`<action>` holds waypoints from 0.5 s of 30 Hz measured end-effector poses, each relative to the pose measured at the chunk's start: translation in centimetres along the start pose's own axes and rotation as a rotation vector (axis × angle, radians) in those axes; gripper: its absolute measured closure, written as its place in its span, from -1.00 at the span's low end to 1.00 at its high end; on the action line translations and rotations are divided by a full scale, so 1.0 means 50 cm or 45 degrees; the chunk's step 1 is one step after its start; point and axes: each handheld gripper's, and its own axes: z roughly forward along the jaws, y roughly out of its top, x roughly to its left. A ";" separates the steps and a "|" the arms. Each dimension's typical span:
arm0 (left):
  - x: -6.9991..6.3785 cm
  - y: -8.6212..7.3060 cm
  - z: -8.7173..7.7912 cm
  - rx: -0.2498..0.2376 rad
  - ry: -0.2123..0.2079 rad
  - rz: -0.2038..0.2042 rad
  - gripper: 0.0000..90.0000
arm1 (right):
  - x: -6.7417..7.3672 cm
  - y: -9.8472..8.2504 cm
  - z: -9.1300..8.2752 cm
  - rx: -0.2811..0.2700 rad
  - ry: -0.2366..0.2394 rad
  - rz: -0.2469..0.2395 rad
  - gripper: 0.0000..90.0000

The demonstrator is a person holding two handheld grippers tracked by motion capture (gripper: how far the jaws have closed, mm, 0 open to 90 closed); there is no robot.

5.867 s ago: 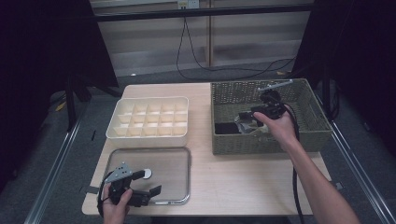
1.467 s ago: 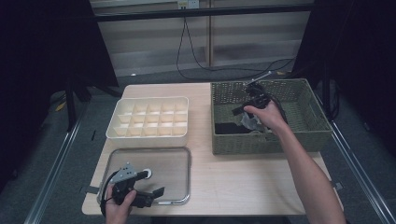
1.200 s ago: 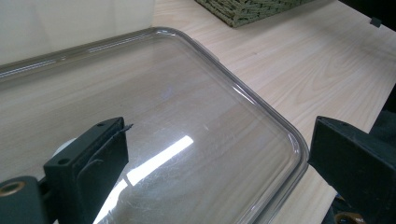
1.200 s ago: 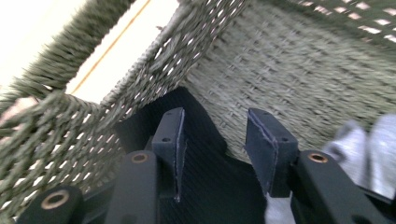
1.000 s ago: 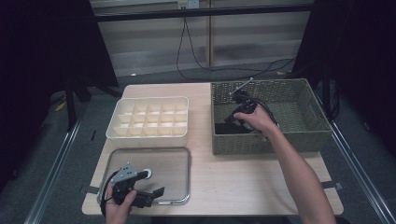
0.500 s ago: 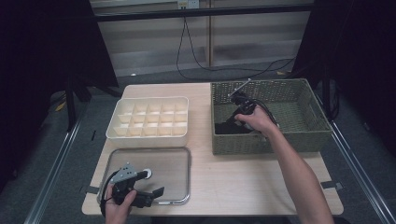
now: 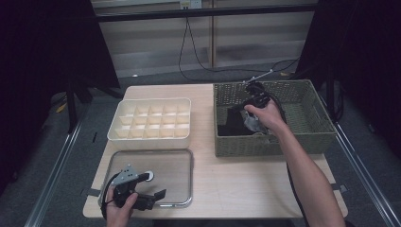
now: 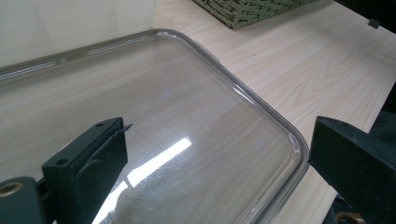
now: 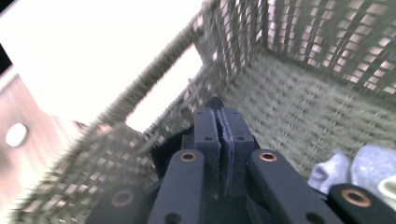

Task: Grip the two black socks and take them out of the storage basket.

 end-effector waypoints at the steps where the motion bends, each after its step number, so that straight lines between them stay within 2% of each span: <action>1: 0.000 0.000 0.001 -0.003 -0.004 0.001 -0.91 | -0.001 0.002 -0.006 -0.018 0.008 0.004 0.92; 4: -0.001 0.001 0.001 0.005 -0.006 0.007 -0.91 | -0.002 0.006 -0.032 -0.096 0.040 0.022 0.92; 10: -0.001 0.000 0.002 0.004 -0.006 0.005 -0.91 | 0.000 0.007 -0.053 -0.163 0.071 0.038 0.92; 15: -0.001 0.000 0.002 0.002 -0.006 0.002 -0.91 | 0.010 0.013 -0.079 -0.243 0.104 0.029 0.93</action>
